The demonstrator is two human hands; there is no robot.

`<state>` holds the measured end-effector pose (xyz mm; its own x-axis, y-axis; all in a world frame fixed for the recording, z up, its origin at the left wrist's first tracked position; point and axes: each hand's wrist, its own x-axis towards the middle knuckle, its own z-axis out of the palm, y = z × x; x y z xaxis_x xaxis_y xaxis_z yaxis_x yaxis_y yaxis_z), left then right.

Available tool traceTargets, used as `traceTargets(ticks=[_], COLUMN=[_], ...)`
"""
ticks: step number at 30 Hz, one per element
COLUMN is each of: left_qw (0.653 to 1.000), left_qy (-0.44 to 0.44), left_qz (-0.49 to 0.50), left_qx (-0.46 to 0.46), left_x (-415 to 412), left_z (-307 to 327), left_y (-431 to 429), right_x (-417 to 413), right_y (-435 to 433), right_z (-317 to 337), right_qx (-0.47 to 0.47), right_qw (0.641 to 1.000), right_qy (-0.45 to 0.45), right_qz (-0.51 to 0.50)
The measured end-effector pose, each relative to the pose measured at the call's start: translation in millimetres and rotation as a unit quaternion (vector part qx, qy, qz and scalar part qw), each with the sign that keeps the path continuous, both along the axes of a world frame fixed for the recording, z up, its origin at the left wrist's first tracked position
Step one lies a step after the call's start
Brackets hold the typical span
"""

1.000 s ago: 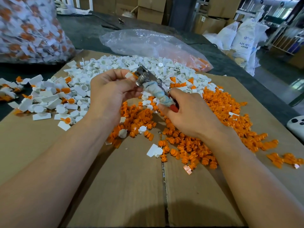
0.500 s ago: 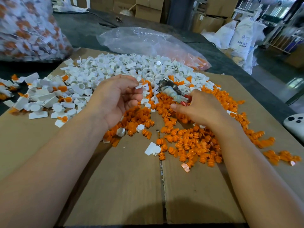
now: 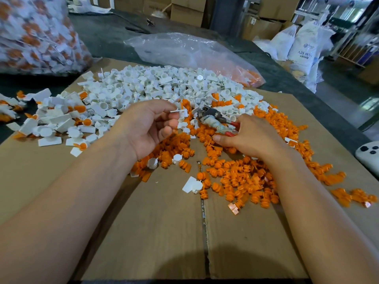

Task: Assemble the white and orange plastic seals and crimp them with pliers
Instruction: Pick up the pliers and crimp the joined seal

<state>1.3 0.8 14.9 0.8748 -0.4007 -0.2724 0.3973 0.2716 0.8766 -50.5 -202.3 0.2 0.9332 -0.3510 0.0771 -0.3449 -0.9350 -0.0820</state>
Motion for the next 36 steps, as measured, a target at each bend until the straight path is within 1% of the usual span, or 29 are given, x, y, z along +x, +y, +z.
traceTargets(ticks=[10,24,26,29,31,34,36], left_qw=[1.0,1.0,0.999,0.993,0.982,0.956,0.943], left_qy=[-0.007,0.0,0.004,-0.006,-0.014,-0.006,-0.008], left_qz=[-0.005,0.009,0.032,0.095,0.149,0.217,0.251], left_qx=[0.025,0.02,-0.004,-0.07,-0.118,-0.198,-0.218], left_x=[-1,1,2,7,13,22,27], left_z=[0,-3,-4,-6,-6,-6,-7], left_y=[0,2,2,5,11,21,26], right_x=[0,1,0,0,-1,-2,-2], right_y=[-1,-2,-2,-1,0,2,2], right_z=[-1,-1,-1,-1,0,1,1], right_qx=[0.003,0.005,0.004,0.001,0.001,-0.004,-0.003], right_qw=[1.0,1.0,1.0,1.0,1.0,0.999,0.999], right_qy=[0.011,0.024,0.025,0.028,0.03,0.035,0.037], right_qz=[0.005,0.007,0.01,0.01,0.009,0.007,0.005])
